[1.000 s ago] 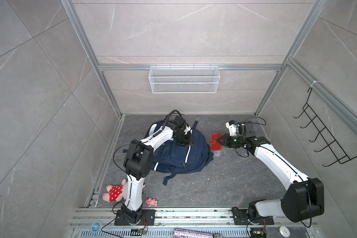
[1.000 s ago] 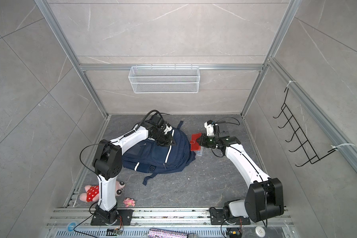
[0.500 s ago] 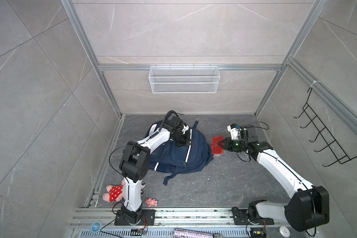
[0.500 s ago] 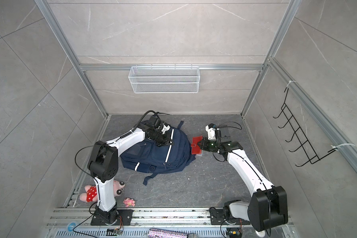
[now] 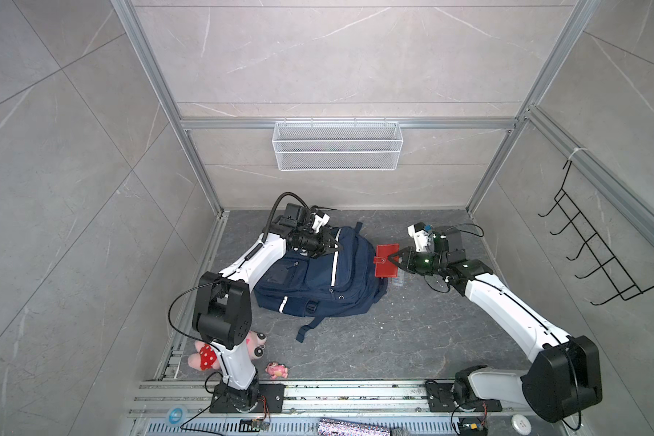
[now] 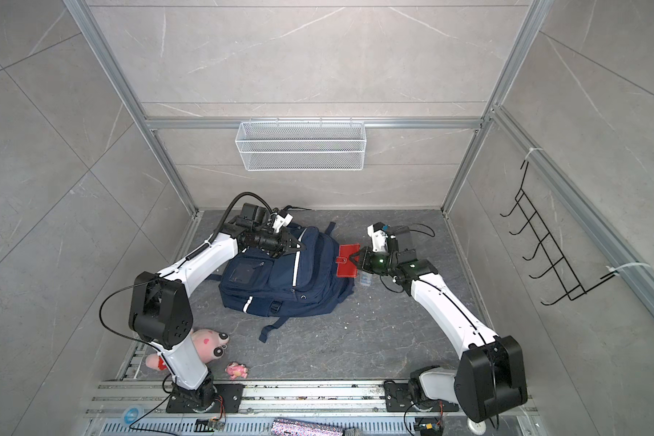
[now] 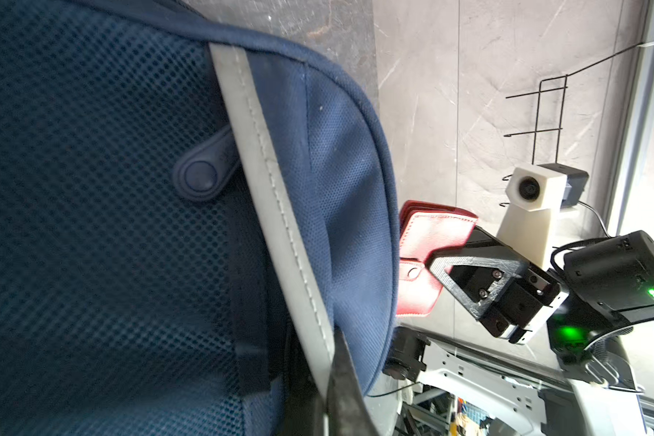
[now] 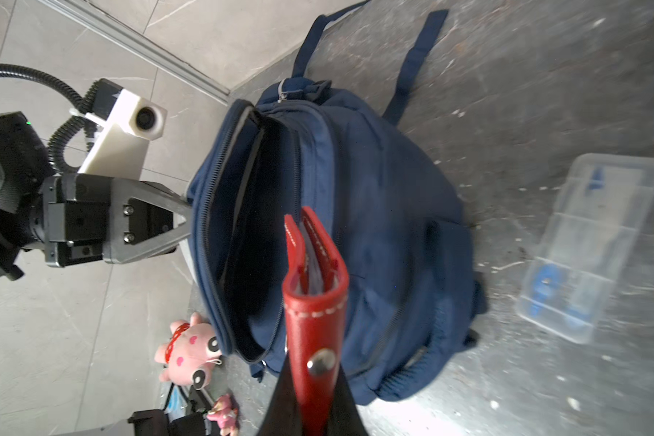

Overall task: Pack the student bag
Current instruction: 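Push the red wallet down into the backpack opening with the right gripper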

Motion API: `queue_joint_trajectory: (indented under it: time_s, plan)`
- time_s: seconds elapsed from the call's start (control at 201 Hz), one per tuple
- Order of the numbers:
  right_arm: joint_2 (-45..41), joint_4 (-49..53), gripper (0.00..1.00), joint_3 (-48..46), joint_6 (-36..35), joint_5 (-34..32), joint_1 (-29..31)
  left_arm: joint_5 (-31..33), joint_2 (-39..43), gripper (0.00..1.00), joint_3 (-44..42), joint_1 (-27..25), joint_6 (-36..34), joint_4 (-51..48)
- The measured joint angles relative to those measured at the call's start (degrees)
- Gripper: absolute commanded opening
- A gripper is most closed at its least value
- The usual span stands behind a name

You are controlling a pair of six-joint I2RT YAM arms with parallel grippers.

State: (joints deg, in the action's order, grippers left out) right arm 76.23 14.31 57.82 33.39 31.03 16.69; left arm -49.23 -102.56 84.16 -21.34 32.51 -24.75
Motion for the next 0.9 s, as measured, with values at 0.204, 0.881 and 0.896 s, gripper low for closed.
queue_joint_trajectory:
  time_s: [0.204, 0.881, 0.896]
  plan:
    - [4.1, -5.2, 0.00, 2.1, 2.5, 1.7, 4.5, -2.3, 0.5, 0.00, -1.4, 0.2, 4.3, 5.2]
    - [20.3, -20.8, 0.00, 4.9, 9.1, 2.7, 12.2, -6.3, 2.0, 0.00, -3.4, -0.6, 15.3, 17.5]
    - [20.6, -21.0, 0.00, 5.0, 9.3, 2.7, 12.2, -6.3, 2.0, 0.00, -3.5, -0.6, 15.5, 17.6]
